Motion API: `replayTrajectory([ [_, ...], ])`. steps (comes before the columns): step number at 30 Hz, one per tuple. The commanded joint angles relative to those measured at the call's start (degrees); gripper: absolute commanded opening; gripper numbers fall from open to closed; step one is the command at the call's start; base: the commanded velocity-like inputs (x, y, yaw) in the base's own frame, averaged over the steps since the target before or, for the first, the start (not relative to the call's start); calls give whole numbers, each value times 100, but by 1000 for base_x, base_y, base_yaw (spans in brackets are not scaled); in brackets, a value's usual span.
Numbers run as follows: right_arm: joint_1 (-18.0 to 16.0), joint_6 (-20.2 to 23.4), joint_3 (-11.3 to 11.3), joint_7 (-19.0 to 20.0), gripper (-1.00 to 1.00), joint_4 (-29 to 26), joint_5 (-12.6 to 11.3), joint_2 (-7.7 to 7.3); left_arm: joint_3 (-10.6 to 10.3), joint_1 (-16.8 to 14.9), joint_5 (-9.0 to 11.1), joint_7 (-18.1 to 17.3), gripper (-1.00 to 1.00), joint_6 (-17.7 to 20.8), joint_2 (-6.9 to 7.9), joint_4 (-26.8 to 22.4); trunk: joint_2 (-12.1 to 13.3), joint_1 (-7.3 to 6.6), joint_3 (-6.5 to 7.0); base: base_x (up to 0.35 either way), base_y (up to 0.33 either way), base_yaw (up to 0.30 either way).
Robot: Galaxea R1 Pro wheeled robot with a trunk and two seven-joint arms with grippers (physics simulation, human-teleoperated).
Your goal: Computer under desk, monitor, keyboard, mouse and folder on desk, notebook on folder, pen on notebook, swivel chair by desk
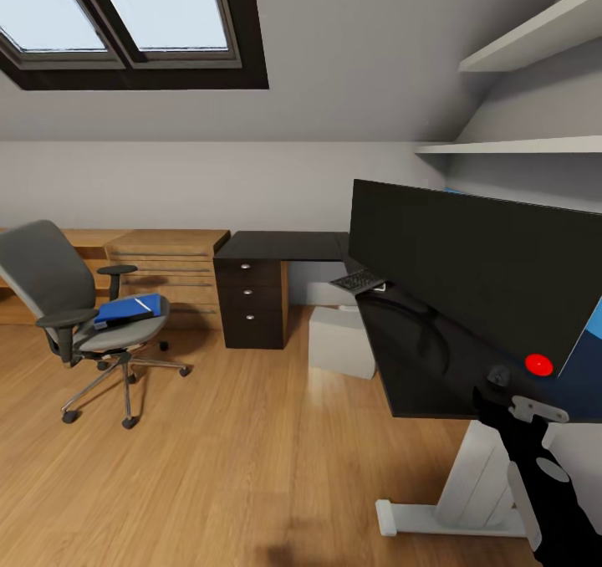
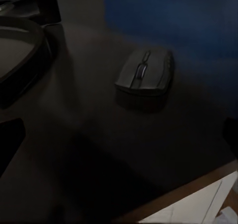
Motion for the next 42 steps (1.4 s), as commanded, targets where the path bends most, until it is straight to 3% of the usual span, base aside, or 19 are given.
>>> replayTrajectory([
  [1,-2,28,1,-11,100,-2,-41,-1,15,-3,31,-15,100,-19,-3,3,-3,-1,-6,1,0,0],
  [9,-2,-5,-9,-12,100,93,-41,-1,15,-3,31,-15,100,-19,-3,3,-3,-1,-6,0,-26,0],
  [19,-2,-367,-25,-12,100,420,-42,-88,21,-3,38,-15,100,-19,-3,3,-3,-1,-6,0,-3,0],
  [42,-2,-399,-27,-164,100,463,-38,-107,15,-3,30,-15,100,-19,-3,3,-3,-1,-6,32,0,0],
])
